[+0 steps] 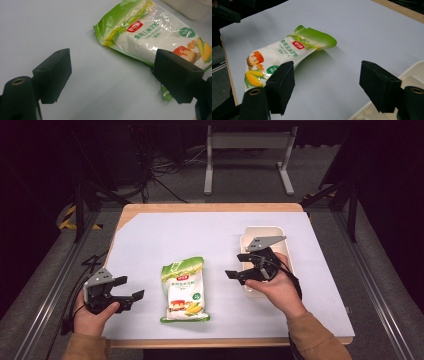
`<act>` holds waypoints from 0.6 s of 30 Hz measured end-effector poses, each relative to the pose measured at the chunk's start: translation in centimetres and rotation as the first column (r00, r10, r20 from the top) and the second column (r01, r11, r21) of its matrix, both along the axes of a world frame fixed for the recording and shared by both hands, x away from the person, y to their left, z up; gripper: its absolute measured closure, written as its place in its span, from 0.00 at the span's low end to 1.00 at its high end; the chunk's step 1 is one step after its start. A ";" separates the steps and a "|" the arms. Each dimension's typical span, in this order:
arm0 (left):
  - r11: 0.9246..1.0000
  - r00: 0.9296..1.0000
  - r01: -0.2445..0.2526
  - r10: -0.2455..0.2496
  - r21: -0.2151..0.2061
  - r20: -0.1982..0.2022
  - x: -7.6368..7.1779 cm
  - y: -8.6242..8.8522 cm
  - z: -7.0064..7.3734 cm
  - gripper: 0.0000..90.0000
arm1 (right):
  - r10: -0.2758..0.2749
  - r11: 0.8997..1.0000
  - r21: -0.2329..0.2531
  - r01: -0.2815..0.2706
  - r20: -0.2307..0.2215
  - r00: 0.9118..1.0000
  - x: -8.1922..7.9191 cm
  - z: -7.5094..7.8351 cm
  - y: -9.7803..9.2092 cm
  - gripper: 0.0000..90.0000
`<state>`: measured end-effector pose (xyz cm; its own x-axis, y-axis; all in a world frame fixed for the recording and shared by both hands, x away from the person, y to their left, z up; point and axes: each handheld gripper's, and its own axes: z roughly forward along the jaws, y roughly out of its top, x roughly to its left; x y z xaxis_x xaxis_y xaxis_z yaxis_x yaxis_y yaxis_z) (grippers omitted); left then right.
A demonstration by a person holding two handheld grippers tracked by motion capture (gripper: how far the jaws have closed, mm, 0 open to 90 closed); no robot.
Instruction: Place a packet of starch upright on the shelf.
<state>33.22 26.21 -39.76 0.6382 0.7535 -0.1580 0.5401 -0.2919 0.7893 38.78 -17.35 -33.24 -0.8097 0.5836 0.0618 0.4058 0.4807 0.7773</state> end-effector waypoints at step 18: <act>1.000 1.000 0.003 -0.003 0.000 -0.004 0.0 0.0 -0.1 0.18 | 0.078 0.996 -0.049 -0.078 -0.011 0.997 2.9 -1.3 5.5 0.48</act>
<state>33.25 26.22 -39.83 0.6396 0.7517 -0.1606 0.5424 -0.2933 0.7873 41.67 -11.87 -34.51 -0.8523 0.5214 0.0426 0.3729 0.5485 0.7483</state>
